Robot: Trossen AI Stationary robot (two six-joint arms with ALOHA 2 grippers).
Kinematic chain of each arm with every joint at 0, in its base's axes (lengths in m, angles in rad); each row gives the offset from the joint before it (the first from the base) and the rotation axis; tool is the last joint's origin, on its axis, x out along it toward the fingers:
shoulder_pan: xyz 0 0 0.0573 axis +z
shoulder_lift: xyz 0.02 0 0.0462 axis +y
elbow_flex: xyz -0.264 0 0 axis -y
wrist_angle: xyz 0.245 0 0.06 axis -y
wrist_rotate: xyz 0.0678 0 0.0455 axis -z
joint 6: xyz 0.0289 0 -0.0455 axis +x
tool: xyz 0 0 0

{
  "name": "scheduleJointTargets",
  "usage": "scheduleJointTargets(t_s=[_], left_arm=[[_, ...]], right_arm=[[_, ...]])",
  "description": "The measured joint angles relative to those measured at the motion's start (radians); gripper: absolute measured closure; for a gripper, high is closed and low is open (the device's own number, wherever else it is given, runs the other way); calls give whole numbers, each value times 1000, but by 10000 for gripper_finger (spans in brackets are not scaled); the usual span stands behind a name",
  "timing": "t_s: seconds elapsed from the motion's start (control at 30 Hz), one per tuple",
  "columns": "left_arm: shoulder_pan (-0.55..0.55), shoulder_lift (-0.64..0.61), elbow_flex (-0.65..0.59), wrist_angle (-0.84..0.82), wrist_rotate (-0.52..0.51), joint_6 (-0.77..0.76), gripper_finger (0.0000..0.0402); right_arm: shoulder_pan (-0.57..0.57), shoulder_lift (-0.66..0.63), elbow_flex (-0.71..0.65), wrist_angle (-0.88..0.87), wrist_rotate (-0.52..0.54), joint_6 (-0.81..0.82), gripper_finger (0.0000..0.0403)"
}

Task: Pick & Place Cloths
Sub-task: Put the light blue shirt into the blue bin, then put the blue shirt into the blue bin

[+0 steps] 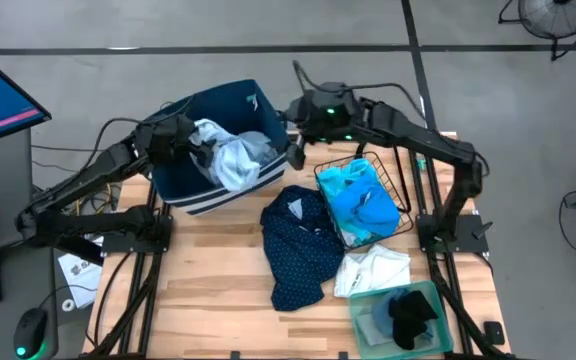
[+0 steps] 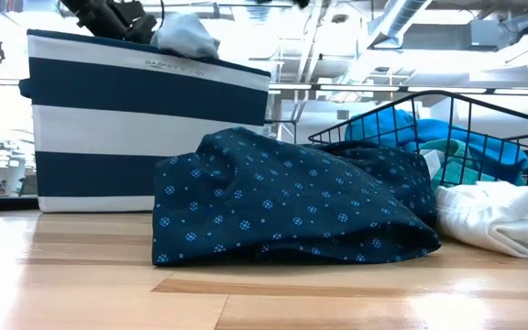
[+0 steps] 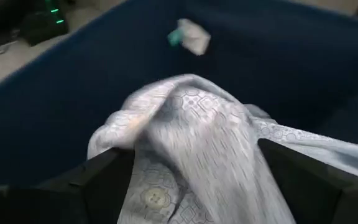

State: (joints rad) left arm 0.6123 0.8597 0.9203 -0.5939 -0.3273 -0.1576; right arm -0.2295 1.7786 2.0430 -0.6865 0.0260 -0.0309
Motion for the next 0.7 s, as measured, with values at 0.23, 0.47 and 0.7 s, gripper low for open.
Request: scheduleJointTargets(t_s=[0.23, 0.47, 0.7], left_arm=[[102, 3, 0, -55, -47, -6, 78], [126, -6, 0, -63, 139, -58, 78], [58, -94, 0, 4, 511, -94, 78]], right_arm=[[94, -85, 1, -114, 0, 40, 76], [183, -126, 1, -241, 0, 118, 77], [263, -140, 0, -520, 0, 268, 77]])
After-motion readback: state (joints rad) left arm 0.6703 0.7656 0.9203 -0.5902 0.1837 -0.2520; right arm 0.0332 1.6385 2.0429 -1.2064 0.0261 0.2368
